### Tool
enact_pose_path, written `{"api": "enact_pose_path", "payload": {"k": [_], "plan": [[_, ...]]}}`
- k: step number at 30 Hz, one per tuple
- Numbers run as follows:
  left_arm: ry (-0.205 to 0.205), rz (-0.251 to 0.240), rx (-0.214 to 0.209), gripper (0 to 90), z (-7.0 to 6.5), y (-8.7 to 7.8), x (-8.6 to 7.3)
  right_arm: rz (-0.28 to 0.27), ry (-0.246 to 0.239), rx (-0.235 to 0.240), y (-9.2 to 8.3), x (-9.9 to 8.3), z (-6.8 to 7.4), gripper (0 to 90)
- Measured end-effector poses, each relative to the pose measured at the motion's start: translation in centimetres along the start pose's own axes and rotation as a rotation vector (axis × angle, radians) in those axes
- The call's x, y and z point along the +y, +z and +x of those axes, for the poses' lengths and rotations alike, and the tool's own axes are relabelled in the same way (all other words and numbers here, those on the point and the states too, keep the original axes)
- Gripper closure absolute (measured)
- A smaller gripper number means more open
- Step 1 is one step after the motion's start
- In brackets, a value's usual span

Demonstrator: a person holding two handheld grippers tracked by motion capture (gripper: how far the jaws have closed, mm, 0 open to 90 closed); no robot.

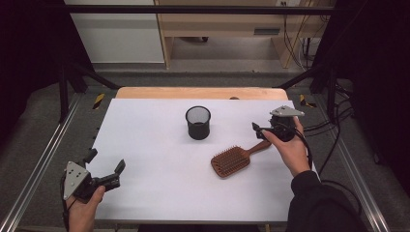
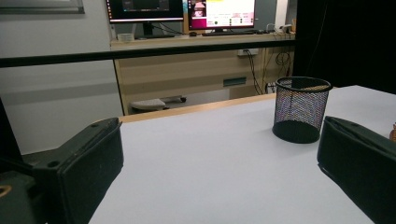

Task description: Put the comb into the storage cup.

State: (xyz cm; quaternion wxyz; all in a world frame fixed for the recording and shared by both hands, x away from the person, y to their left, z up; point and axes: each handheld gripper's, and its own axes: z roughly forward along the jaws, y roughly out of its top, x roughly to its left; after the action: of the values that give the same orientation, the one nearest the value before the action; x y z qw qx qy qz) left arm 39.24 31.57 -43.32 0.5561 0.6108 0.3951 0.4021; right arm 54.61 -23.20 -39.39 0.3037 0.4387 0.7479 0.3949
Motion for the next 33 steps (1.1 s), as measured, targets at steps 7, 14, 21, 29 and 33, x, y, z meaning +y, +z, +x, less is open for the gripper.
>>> {"api": "enact_pose_path", "payload": {"k": [7, 14, 21, 29, 33], "plan": [[0.004, 0.003, -0.004, 0.6, 0.0, 0.1, 0.0, 0.052, -0.020, 0.014, 1.3, -0.3, 0.4, 22.5], [0.017, 0.007, -0.007, 0.5, -0.2, 0.1, 0.0, 0.134, -0.087, -0.022, 2.1, -0.9, 0.4, 46.3], [0.017, 0.010, -0.009, 0.6, -0.2, 0.1, 0.0, 0.172, -0.111, -0.008, 2.7, -1.5, 0.4, 67.7], [0.011, 0.007, -0.007, 0.6, -0.1, 0.1, 0.0, 0.204, -0.190, 0.035, 3.2, -1.9, 1.1, 85.7], [0.014, 0.007, -0.004, 0.7, -0.1, 0.1, 0.0, 0.219, -0.198, 0.059, 3.4, -2.3, 1.2, 90.0]]}}
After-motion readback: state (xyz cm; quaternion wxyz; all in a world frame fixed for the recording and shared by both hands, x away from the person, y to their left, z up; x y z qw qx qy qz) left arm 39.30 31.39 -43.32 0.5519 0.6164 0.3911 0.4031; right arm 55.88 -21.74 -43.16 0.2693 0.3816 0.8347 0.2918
